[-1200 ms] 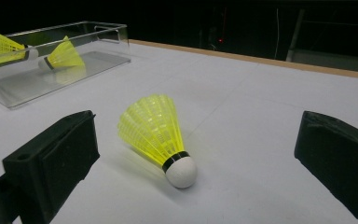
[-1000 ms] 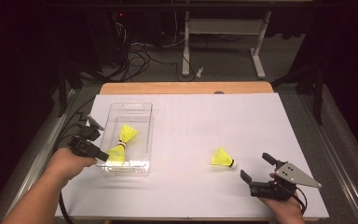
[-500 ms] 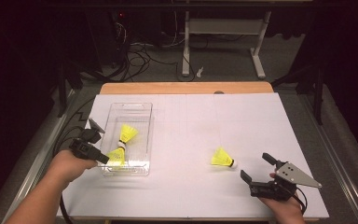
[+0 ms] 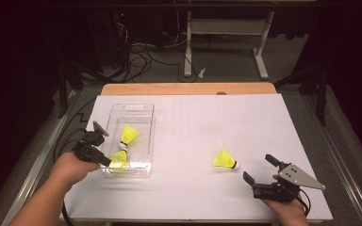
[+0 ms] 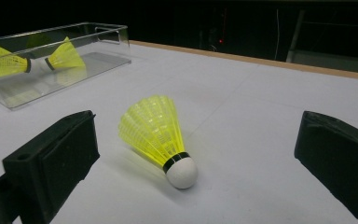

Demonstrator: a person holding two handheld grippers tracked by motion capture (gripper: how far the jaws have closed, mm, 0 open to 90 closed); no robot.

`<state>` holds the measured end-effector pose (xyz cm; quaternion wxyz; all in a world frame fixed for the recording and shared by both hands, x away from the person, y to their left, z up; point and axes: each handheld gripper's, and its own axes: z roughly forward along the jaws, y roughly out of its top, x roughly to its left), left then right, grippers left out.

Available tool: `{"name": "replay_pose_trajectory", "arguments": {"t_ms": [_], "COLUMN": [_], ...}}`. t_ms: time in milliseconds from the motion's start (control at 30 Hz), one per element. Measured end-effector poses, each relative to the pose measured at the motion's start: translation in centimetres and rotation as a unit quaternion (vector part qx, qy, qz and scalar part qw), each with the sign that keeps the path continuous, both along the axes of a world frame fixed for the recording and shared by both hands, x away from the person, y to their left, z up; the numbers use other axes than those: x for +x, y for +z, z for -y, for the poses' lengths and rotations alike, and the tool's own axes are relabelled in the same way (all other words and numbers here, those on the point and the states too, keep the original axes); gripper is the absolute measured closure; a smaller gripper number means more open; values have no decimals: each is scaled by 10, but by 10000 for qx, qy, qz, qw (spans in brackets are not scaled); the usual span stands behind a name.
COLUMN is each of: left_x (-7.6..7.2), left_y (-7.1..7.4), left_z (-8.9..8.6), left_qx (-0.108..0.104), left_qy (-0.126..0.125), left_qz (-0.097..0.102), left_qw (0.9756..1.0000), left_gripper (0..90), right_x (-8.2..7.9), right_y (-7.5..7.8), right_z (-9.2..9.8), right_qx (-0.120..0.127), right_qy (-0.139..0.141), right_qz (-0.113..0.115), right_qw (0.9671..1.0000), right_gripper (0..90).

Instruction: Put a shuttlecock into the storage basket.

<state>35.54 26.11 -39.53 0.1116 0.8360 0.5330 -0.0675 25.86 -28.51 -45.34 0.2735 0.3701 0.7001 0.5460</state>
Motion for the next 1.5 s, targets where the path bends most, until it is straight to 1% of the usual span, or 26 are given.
{"name": "replay_pose_trajectory", "arguments": {"t_ms": [167,267,533,600,667,833,867,967,1033,1133,1333,1500], "left_x": [0,0,-1,-1,-1,-2,-2,-3,-3,-4,-4,-3], "left_y": [-2,-3,-3,-2,-2,1,2,5,8,13,27,32], "left_z": [4,4,5,6,5,5,7,7,6,5,7,11], "left_qx": [150,177,178,162,161,4,40,30,6,-20,32,42], "left_qy": [-56,-67,-95,-115,-88,-127,-163,-177,-171,-165,-212,-229], "left_qz": [35,46,33,16,39,42,43,19,2,33,87,63], "left_qw": [9999,9998,9998,9998,9998,9999,9999,9998,9999,9999,9997,9997], "left_gripper": [897,896,891,881,872,752,729,690,685,663,625,596], "right_x": [0,0,0,0,0,0,0,0,0,0,0,0], "right_y": [0,0,0,0,0,0,0,0,0,0,0,0], "right_z": [0,0,0,0,0,0,-1,-1,-1,-1,-2,-2], "right_qx": [12,21,13,11,8,12,11,-1,0,1,-4,-7], "right_qy": [1,4,12,12,16,21,19,30,30,27,29,25], "right_qz": [-4,-7,-5,-3,2,-4,-8,-5,-1,10,0,-8], "right_qw": [10000,10000,10000,10000,10000,10000,10000,10000,10000,10000,10000,10000], "right_gripper": [2,2,2,2,2,2,1,1,2,2,2,2]}}
